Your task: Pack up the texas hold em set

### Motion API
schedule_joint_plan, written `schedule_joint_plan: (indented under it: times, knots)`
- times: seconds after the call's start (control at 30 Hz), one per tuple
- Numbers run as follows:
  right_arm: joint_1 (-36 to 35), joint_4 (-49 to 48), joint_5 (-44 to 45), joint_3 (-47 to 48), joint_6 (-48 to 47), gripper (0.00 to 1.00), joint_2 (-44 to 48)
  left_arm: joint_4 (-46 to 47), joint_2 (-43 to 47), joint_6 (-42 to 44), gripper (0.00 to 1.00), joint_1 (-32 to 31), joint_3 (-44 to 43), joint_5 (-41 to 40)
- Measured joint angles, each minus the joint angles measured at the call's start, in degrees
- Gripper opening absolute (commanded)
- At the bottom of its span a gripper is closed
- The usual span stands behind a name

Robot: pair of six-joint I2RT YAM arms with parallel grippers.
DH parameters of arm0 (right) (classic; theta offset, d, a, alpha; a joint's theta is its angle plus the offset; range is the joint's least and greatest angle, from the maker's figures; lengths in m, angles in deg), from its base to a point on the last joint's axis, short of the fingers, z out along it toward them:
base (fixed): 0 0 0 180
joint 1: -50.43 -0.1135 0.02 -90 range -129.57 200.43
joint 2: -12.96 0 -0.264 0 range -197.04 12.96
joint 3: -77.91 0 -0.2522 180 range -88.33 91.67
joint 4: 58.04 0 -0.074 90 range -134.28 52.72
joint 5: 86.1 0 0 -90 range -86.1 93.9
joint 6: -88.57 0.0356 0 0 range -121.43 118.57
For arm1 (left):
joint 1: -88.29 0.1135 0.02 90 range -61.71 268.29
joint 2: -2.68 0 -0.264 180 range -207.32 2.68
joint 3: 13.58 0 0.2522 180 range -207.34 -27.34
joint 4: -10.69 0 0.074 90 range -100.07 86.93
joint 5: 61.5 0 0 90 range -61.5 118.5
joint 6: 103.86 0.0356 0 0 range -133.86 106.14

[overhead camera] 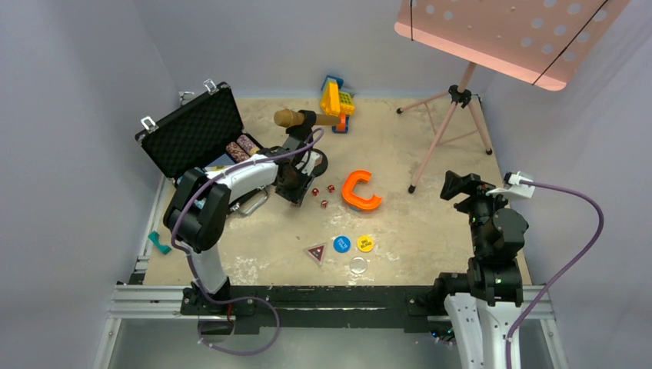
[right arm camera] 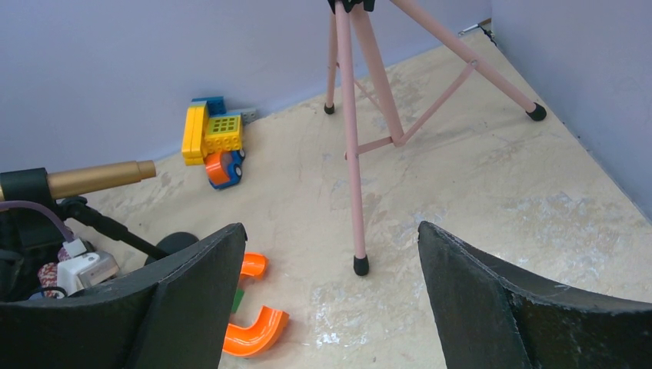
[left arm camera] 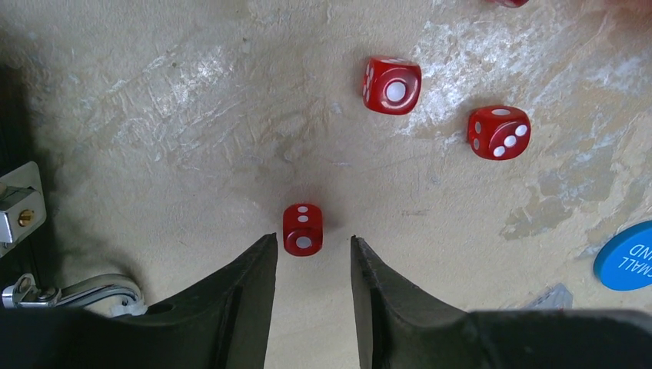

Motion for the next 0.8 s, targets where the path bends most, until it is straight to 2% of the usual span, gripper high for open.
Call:
schedule_joint_plan:
  times: [0.3, 0.47, 0.57, 0.8]
  knots:
    - [0.0, 0.0, -0.02, 0.0, 0.0, 0.87, 0.0, -0.15, -1.29, -0.22, 0.38, 0.0, -0.85, -0.17]
    - [0.0, 0.0, -0.02, 0.0, 0.0, 0.87, 0.0, -0.33, -1.88, -0.35, 0.19, 0.0, -1.31, -0.48]
    - [0.0, 0.0, -0.02, 0.0, 0.0, 0.87, 0.0, -0.39, -1.95, -0.7, 0.0, 0.0, -1.51, -0.85]
    - [0.0, 0.0, 0.0, 0.0, 0.0, 0.87, 0.0, -0.35, -1.27, -1.97, 0.0, 0.0, -1.07, -1.27]
